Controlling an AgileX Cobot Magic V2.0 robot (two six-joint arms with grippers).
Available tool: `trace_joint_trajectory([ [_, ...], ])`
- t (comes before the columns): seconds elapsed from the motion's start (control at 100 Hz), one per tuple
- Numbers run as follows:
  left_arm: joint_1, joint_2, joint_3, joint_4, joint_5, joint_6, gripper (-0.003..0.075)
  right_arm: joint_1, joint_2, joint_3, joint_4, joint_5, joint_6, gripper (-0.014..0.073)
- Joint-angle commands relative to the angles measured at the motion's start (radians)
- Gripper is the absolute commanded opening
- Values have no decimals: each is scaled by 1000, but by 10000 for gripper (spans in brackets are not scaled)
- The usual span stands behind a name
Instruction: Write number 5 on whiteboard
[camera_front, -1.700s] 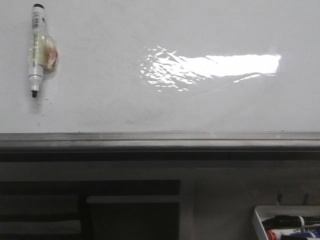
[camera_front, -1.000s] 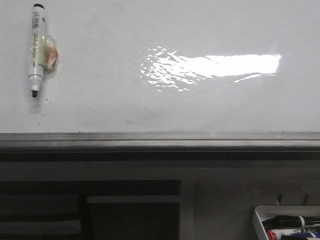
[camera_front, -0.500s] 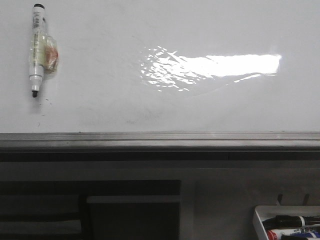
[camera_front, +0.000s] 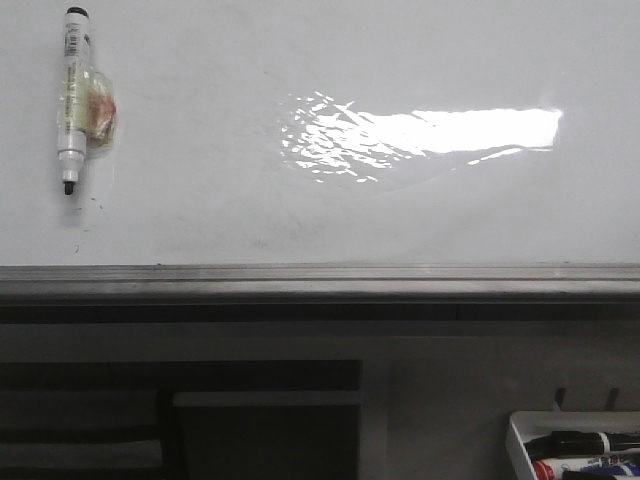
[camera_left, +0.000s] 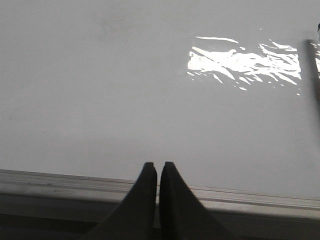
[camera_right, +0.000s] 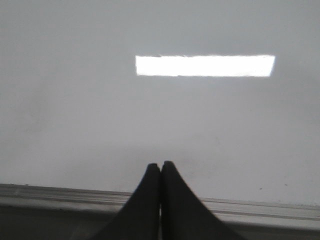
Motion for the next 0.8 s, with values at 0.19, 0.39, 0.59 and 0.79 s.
trace_joint_trajectory([
  [0.19,2,-28,18,6,-83,-7,-20,-9,-19,23,-10,19,-2,-61],
  [0.39,2,-28,18,6,-83,-7,-20,-9,-19,23,-10,27,-2,-61],
  [0.59,2,-28,18,6,-83,-7,-20,-9,-19,23,-8,27,-2,-61],
  [0.79,2,-28,18,6,-83,-7,-20,-9,-19,23,-4,23,-2,-61],
])
